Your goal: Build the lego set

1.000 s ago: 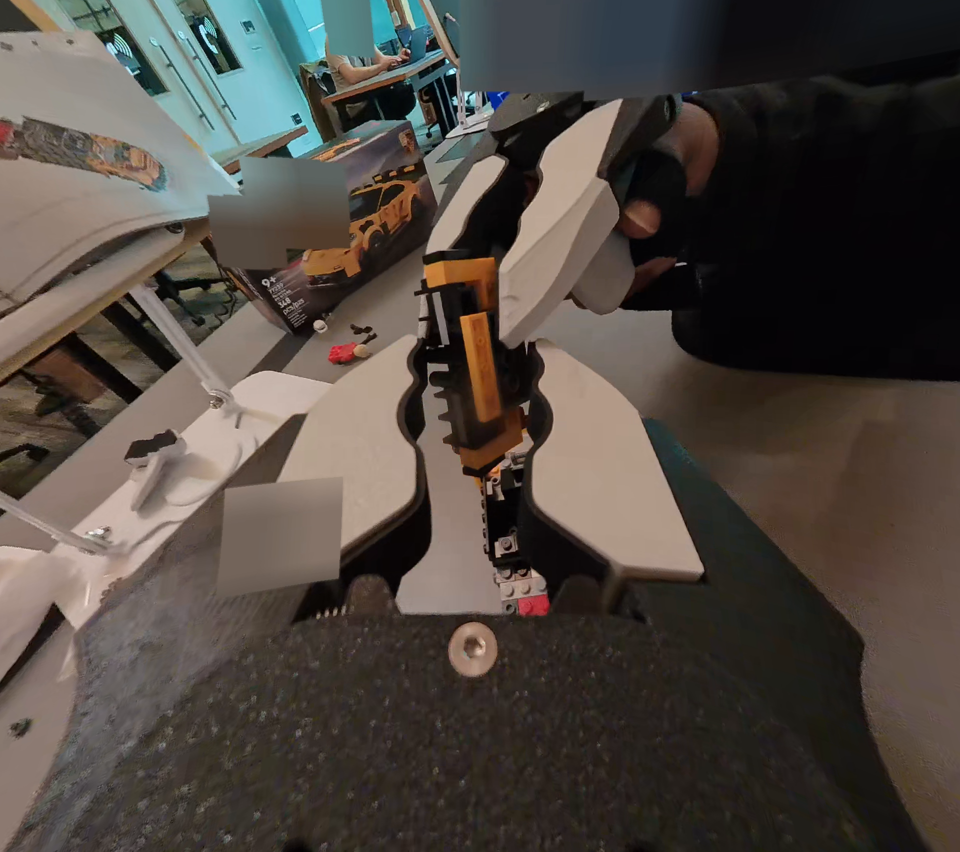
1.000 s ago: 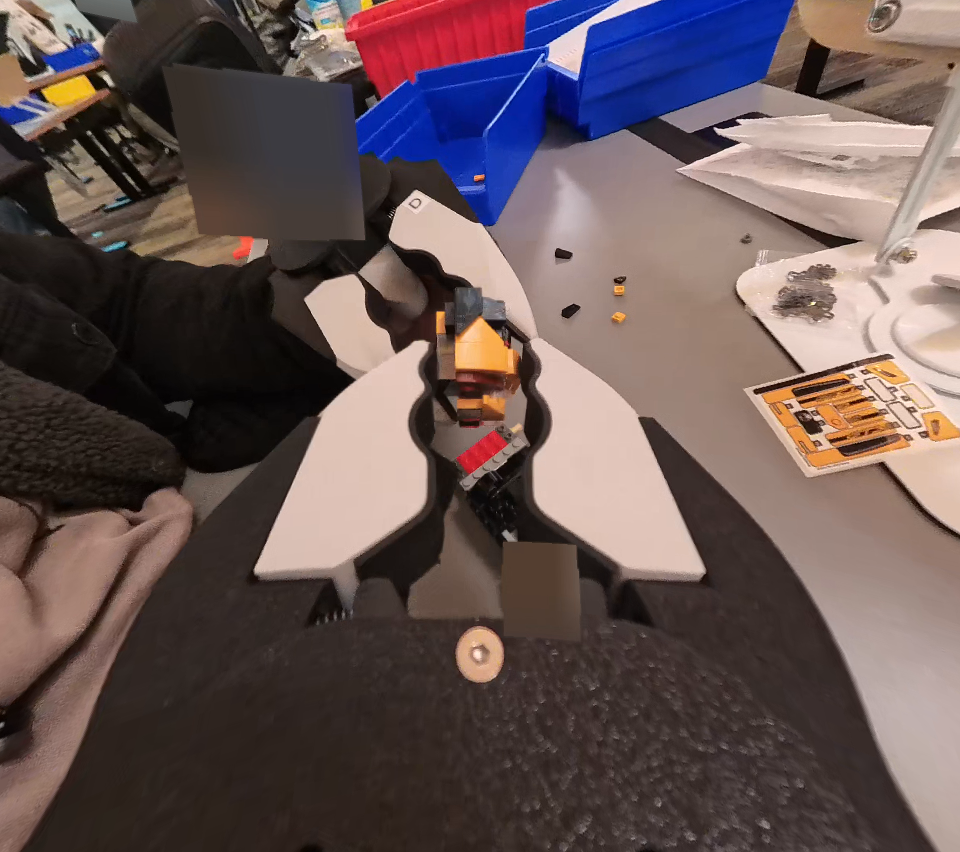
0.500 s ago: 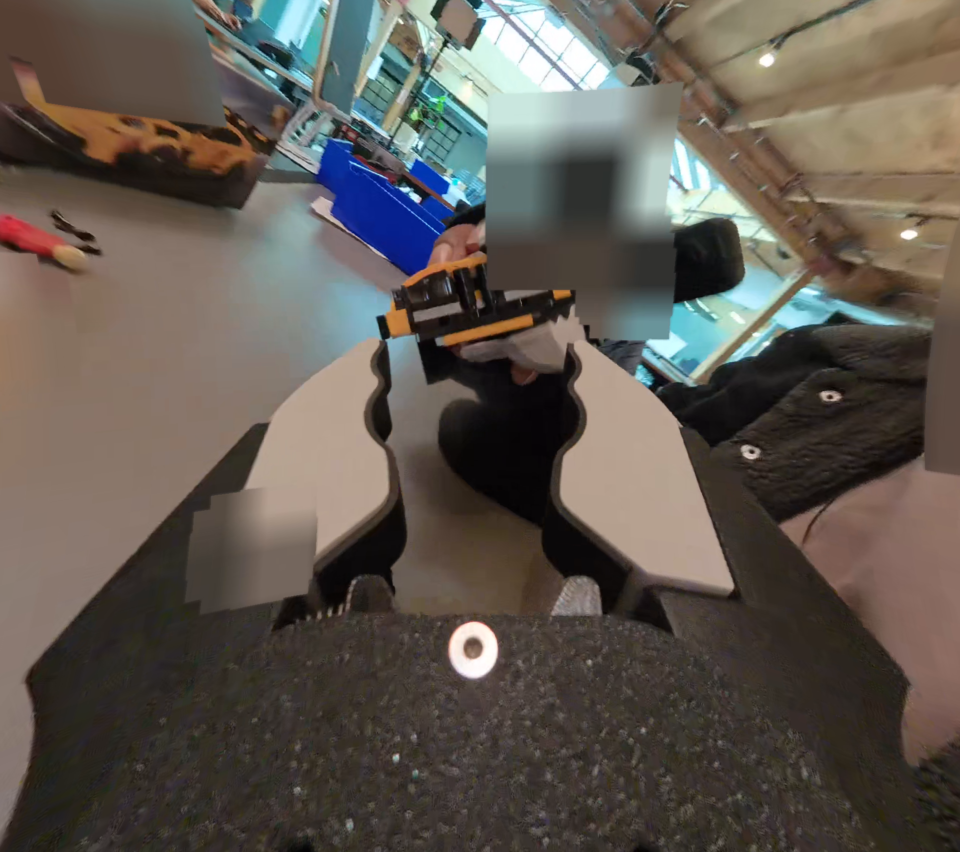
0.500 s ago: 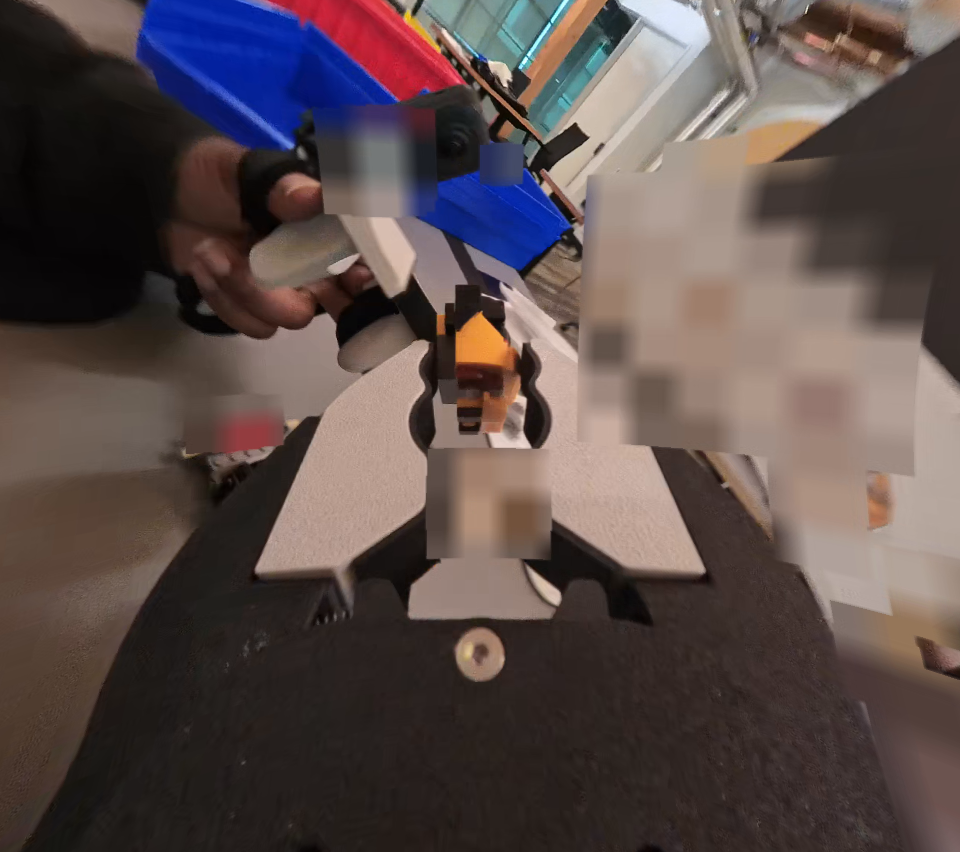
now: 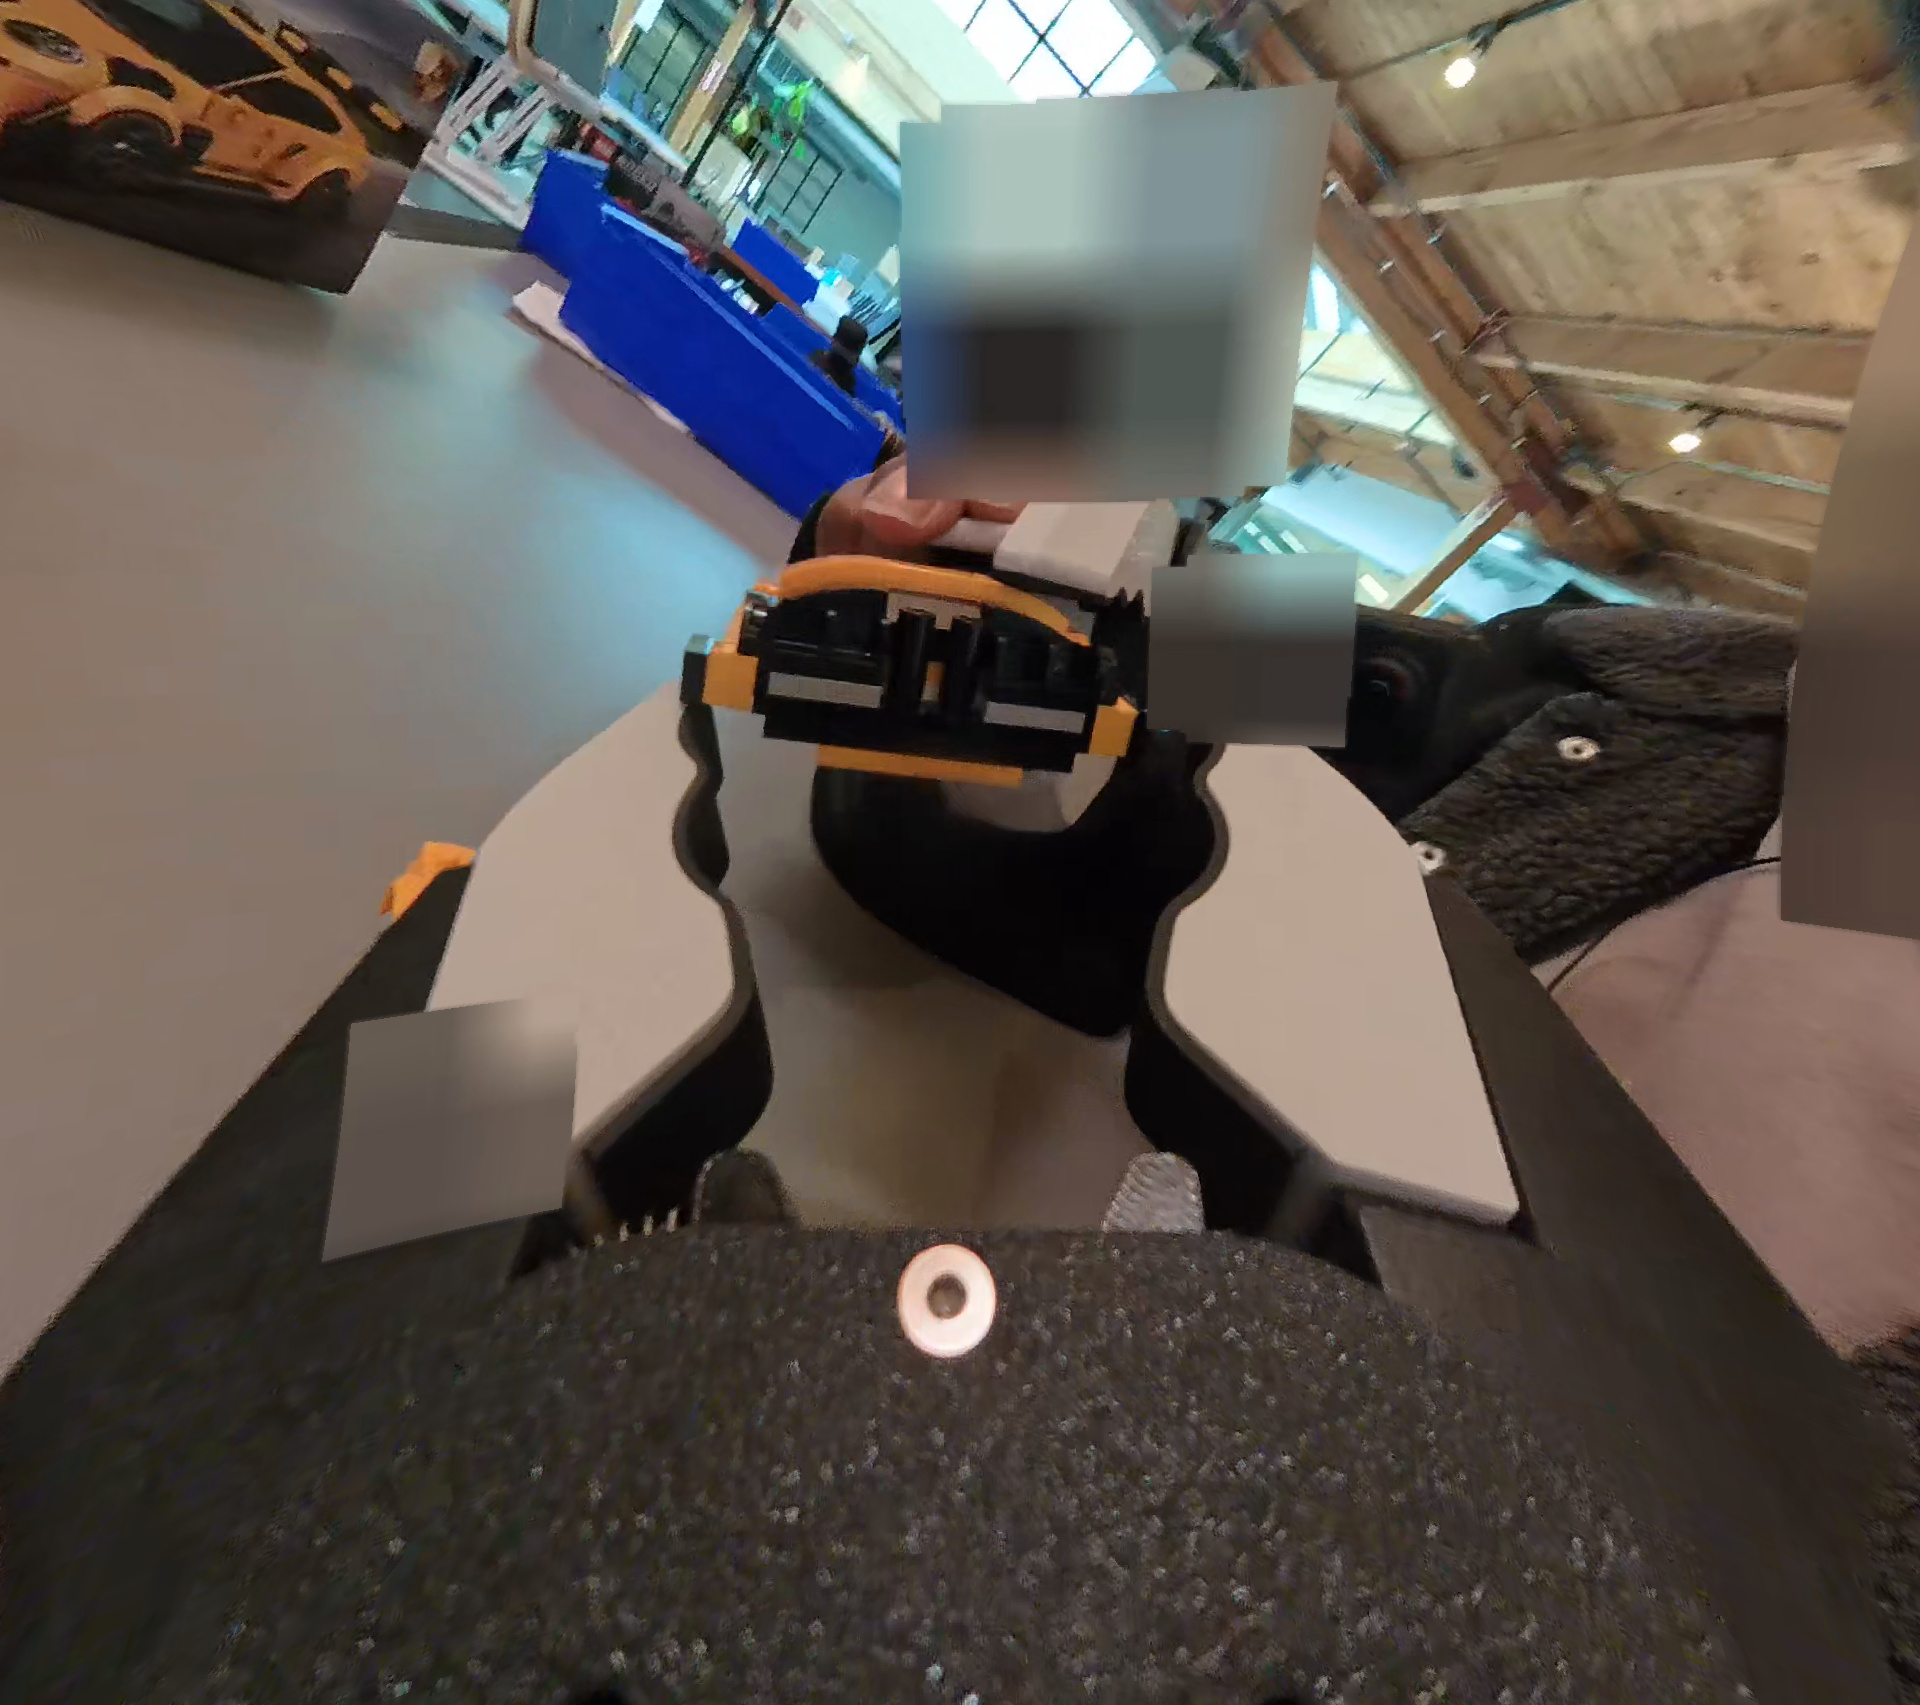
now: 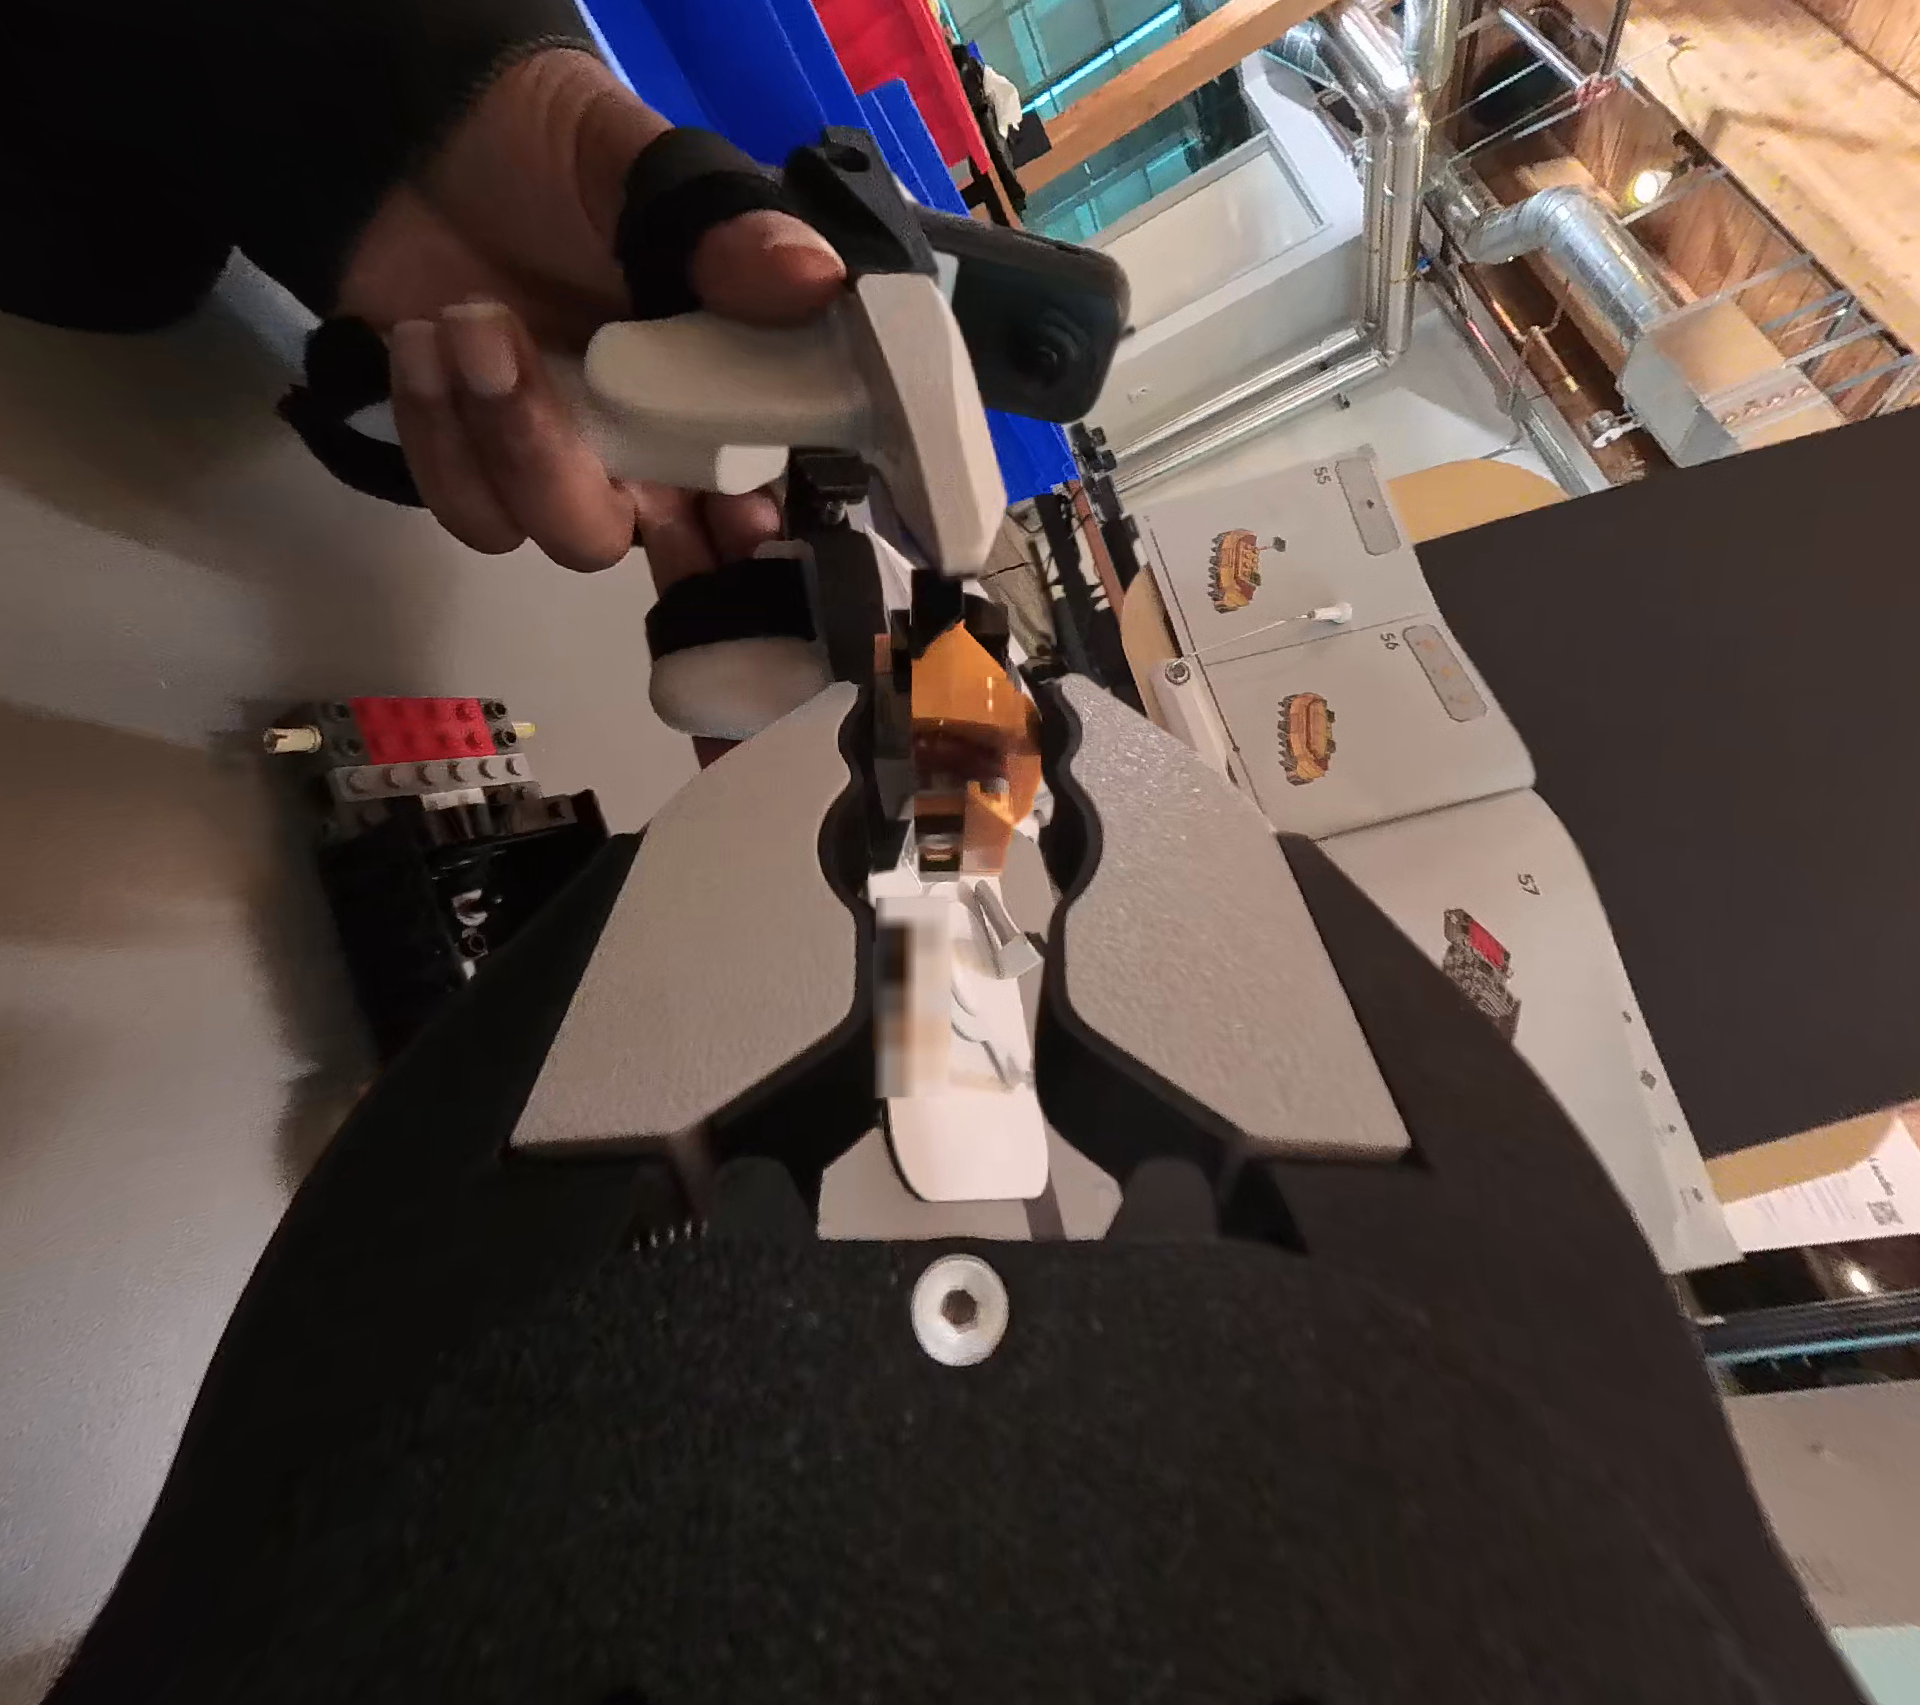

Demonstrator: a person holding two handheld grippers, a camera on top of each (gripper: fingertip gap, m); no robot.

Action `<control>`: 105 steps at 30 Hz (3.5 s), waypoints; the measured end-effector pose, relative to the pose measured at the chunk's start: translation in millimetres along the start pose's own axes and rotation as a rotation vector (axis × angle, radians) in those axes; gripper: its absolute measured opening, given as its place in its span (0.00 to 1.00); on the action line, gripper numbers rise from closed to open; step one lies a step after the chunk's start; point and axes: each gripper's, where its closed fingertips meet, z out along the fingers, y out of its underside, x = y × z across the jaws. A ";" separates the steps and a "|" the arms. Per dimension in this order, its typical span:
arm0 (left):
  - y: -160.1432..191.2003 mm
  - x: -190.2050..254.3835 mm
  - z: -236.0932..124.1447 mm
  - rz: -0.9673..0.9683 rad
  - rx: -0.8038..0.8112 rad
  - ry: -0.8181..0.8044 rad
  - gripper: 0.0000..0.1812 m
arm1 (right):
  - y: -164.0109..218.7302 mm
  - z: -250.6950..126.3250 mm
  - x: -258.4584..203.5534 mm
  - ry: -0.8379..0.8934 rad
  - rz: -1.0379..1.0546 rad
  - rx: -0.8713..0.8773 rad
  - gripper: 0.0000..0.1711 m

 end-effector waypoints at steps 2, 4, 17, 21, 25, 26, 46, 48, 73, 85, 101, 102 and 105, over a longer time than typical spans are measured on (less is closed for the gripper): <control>3.8 -3.5 0.5 0.034 -0.027 -0.034 0.45 | -1.7 0.6 -3.5 -0.005 -0.016 0.001 0.17; 4.5 -4.9 0.2 0.060 -0.038 -0.052 0.44 | -0.2 0.8 -4.1 -0.002 -0.044 -0.011 0.17; -11.5 -7.4 -11.5 0.276 0.008 -0.158 0.38 | -3.2 -3.9 8.5 -0.032 0.196 0.038 0.21; -16.0 -6.0 -13.6 0.297 0.029 -0.166 0.38 | 2.0 -8.4 7.7 -0.182 0.524 0.093 0.22; -14.4 -8.9 -13.2 0.462 -0.013 -0.260 0.38 | 12.7 -10.2 15.7 -0.344 1.017 0.121 0.26; -13.1 -10.9 -12.9 0.530 -0.037 -0.301 0.38 | 15.0 -10.4 17.5 -0.365 1.098 0.119 0.25; 0.8 -29.9 -7.1 1.009 -0.258 -0.605 0.42 | 21.1 1.0 -3.6 -0.618 1.728 0.071 0.23; 6.8 -38.4 -10.7 0.903 -0.309 -0.599 0.43 | 45.7 -3.6 5.4 -0.526 1.699 0.008 0.23; 85.5 -95.8 -23.1 0.540 -0.783 -0.719 0.35 | 124.5 -45.4 -70.4 -0.594 1.635 -0.509 0.23; 81.6 -90.5 -22.4 0.522 -0.749 -0.733 0.36 | 117.3 -39.0 -83.3 -0.609 1.493 -0.648 0.23; 72.0 -85.5 -29.4 0.541 -0.702 -0.710 0.36 | 107.2 -60.7 -80.1 -0.737 1.536 -0.557 0.17; 70.6 -85.8 -30.7 0.546 -0.699 -0.710 0.36 | 107.1 -60.4 -79.2 -0.728 1.539 -0.550 0.17; 67.5 -87.3 -34.5 0.569 -0.690 -0.702 0.36 | 105.3 -57.8 -79.7 -0.721 1.513 -0.538 0.16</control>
